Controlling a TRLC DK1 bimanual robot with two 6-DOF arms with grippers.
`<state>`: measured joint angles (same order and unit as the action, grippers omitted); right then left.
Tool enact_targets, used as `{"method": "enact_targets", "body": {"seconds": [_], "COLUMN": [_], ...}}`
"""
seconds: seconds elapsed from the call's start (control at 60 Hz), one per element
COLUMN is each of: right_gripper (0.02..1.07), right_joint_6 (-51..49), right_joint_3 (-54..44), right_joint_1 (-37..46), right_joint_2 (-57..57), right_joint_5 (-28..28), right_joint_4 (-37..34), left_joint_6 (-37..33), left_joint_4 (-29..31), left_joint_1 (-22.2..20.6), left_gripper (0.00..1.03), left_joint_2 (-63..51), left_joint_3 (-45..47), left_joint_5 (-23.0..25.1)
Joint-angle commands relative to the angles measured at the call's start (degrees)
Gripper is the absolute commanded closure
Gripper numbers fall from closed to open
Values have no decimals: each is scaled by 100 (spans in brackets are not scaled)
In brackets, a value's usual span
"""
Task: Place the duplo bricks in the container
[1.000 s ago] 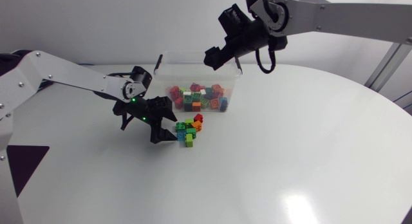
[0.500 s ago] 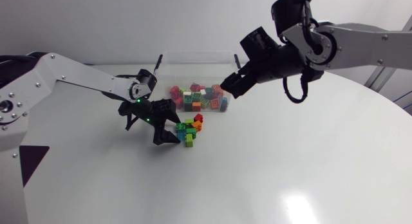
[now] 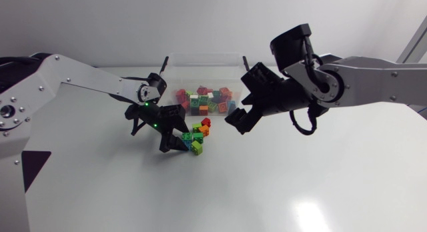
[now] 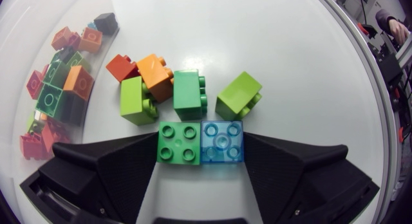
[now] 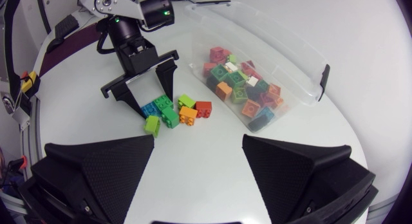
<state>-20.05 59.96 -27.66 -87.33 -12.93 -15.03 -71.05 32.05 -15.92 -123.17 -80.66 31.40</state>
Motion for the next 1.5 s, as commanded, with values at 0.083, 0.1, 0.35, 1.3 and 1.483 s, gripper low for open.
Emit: {"method": "enact_targets", "body": {"seconds": [0.083, 0.1, 0.35, 1.3, 1.483], "right_gripper": [7, 7, 7, 7, 7], "right_joint_6": [-412, -464, -1009, -2626, -2670], "right_joint_3": [-73, -46, 622, 3047, 3381], "right_joint_1": [-424, -468, -794, -846, -864], "right_joint_2": [-311, -373, -1304, -3501, -3783], "right_joint_5": [124, 124, 124, -263, -272], "right_joint_4": [-185, -229, -695, -2031, -2206], "left_joint_6": [-269, -278, -375, 926, 1295], "left_joint_4": [354, 363, 372, 29, -366], "left_joint_1": [107, 125, 318, 705, 687], "left_gripper": [35, 35, 35, 35, 35], "left_joint_2": [171, 215, 1278, 3168, 3089], "left_joint_3": [121, 165, 1044, 525, 297], "left_joint_5": [42, 42, 42, 473, 490]}}
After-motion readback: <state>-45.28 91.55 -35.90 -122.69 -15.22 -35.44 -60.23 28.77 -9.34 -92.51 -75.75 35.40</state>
